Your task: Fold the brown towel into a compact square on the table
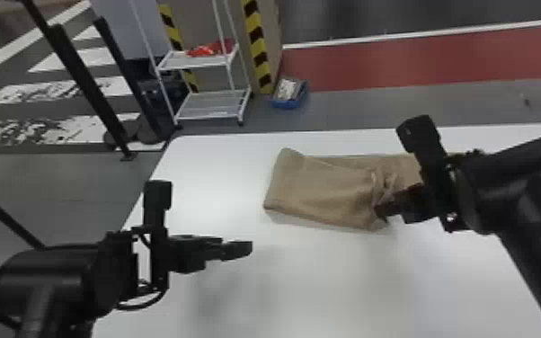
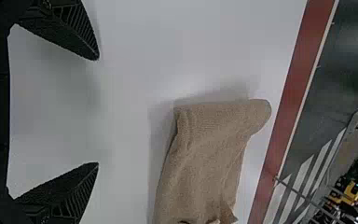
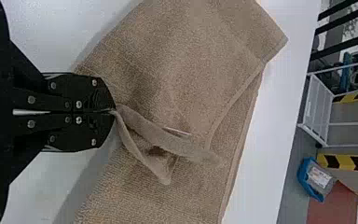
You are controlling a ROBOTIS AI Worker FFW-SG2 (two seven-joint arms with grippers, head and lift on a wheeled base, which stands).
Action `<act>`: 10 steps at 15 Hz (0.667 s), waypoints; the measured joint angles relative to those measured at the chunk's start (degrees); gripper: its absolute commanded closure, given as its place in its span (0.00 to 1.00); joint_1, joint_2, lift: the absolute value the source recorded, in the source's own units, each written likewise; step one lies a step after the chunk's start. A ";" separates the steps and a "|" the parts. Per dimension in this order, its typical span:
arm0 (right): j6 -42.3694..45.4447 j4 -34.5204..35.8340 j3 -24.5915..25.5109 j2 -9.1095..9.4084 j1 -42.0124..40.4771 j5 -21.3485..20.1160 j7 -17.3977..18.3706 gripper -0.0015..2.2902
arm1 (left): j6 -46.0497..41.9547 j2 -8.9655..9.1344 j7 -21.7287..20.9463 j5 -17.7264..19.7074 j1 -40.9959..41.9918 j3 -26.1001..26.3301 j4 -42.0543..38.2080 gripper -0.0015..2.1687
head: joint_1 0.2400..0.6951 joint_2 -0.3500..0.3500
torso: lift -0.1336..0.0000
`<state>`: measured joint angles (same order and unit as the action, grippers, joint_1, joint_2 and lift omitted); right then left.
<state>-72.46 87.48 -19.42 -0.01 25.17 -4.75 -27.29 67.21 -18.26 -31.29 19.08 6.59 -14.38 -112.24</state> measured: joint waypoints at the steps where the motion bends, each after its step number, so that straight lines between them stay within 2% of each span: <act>1: 1.93 0.59 0.62 0.00 -0.07 0.39 -0.56 0.72 | -0.16 -0.24 0.00 0.31 0.00 -0.16 0.06 0.04 | 1.00 0.89 | 0.04; 7: 4.28 5.97 7.67 0.01 0.54 5.83 -4.38 0.72 | -0.54 -1.63 0.00 1.78 -0.34 -1.04 0.03 0.04 | 1.00 0.90 | 0.04; 10: 4.44 6.42 11.60 0.01 0.74 6.70 -5.49 0.72 | -0.36 -2.35 0.00 2.80 -0.44 -1.59 -1.20 0.04 | 1.00 0.88 | 0.04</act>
<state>-68.02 93.90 -7.82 0.00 25.91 1.95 -32.78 66.85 -20.61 -31.29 21.88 6.15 -15.97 -113.43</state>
